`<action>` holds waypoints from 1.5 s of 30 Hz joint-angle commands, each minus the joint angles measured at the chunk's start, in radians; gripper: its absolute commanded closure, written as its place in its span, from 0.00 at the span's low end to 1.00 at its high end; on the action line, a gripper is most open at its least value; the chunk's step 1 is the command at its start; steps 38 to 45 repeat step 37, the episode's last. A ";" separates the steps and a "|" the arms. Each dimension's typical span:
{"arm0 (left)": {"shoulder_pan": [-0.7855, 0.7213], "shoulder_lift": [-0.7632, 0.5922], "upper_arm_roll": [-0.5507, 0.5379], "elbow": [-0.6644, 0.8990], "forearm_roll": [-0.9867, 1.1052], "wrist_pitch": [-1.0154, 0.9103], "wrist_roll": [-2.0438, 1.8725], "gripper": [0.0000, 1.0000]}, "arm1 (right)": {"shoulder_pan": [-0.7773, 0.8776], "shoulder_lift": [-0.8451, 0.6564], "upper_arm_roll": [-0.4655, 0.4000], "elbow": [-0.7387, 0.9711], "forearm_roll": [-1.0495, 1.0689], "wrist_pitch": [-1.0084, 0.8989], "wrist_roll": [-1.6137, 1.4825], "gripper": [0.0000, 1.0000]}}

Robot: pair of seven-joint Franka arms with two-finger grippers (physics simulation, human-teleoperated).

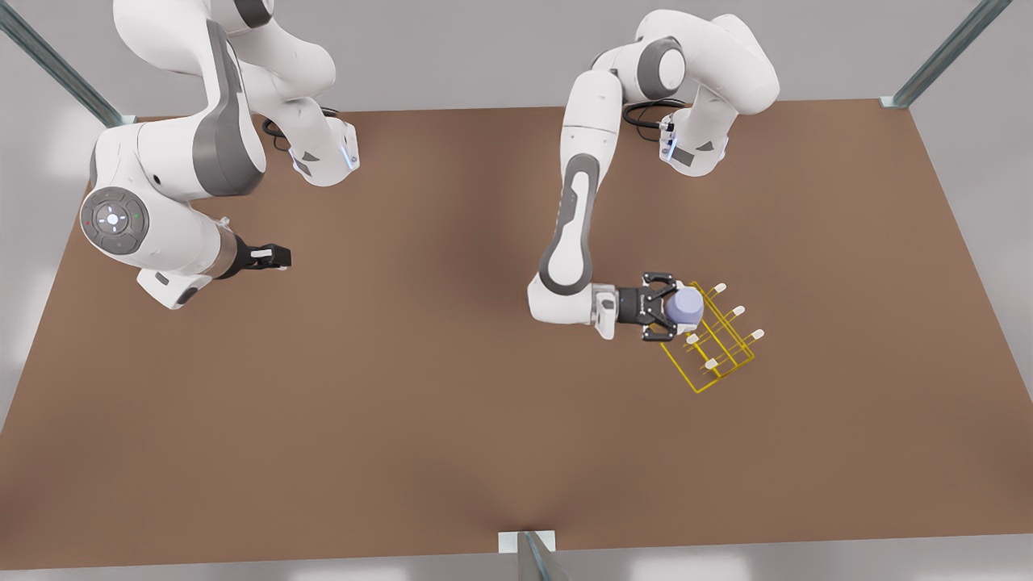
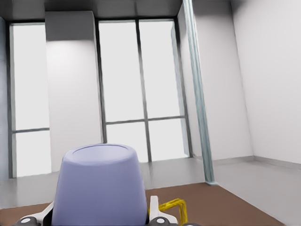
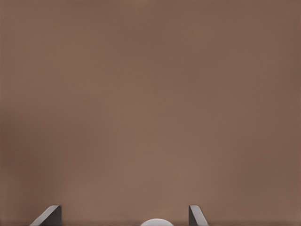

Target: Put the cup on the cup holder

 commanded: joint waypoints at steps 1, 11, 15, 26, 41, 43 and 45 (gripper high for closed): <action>0.007 0.001 -0.015 0.002 -0.004 -0.025 0.089 0.31 | 0.000 -0.001 0.000 0.000 0.000 0.000 -0.005 0.00; 0.042 -0.005 -0.060 0.005 -0.016 -0.007 0.006 0.00 | 0.003 -0.001 -0.014 0.000 0.000 -0.002 -0.019 0.00; 0.030 -0.436 -0.044 0.100 -0.322 -0.154 0.585 0.00 | 0.001 -0.001 -0.014 -0.001 0.000 -0.002 -0.019 0.00; 1.006 -0.832 -0.805 0.232 -0.606 -0.159 2.113 0.00 | 0.003 -0.012 -0.023 -0.001 -0.004 0.012 -0.059 0.00; 1.070 -0.816 -0.797 0.301 -0.674 -0.235 2.098 0.00 | 0.023 -0.010 -0.023 0.013 -0.058 0.011 -0.045 0.00; 1.070 -0.816 -0.797 0.301 -0.674 -0.235 2.098 0.00 | 0.023 -0.010 -0.023 0.013 -0.058 0.011 -0.045 0.00; 1.070 -0.816 -0.797 0.301 -0.674 -0.235 2.098 0.00 | 0.023 -0.010 -0.023 0.013 -0.058 0.011 -0.045 0.00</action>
